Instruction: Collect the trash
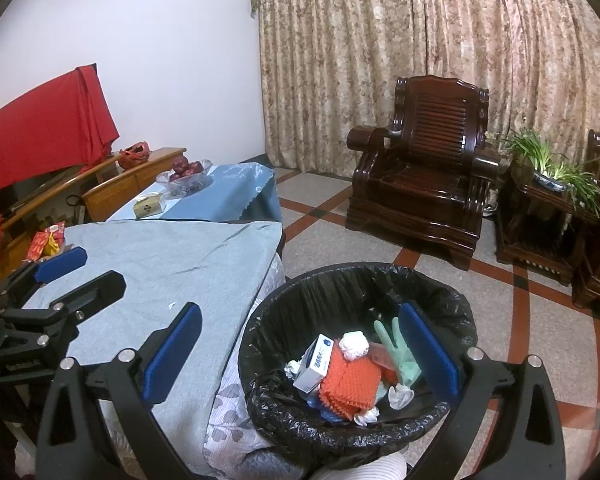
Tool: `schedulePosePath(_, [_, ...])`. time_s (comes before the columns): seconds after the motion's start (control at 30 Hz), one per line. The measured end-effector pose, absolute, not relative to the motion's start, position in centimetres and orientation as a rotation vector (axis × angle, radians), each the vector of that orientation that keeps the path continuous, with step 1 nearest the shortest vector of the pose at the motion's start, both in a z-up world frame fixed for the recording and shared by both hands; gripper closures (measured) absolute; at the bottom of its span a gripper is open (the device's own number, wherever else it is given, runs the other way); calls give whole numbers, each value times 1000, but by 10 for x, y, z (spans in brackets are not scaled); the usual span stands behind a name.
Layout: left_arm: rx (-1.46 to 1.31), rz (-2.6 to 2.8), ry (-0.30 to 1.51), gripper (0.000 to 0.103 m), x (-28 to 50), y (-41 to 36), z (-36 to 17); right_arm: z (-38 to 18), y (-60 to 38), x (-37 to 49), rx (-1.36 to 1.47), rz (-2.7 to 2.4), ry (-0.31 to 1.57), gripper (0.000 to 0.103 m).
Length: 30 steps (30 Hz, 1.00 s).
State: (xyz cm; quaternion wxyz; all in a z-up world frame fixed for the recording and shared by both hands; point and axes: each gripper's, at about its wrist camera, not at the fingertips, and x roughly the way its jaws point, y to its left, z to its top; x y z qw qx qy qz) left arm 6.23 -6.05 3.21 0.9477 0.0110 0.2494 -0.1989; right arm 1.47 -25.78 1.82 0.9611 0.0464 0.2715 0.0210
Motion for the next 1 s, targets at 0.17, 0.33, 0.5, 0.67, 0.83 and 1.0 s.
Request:
schedulePosePath(0.17, [24,-399,514,8,64,-60,30,18,-258,15,95,42,551,6])
schedulePosePath(0.33, [26,-398,514,8,65,-59,29,19,-257,15,94,43,551,6])
schedulePosePath(0.5, [25,-396,517,8,65,-61,28,18,-257,15,95,42,552,6])
schedulePosePath(0.67, [25,-396,519,8,66,-60,27,18,-258,15,95,43,553,6])
schedulePosePath(0.83, [26,-396,522,8,67,-58,27,18,-258,15,96,43,553,6])
schedulePosePath(1.0, [27,-395,522,8,67,-58,25,18,-257,15,96,43,553,6])
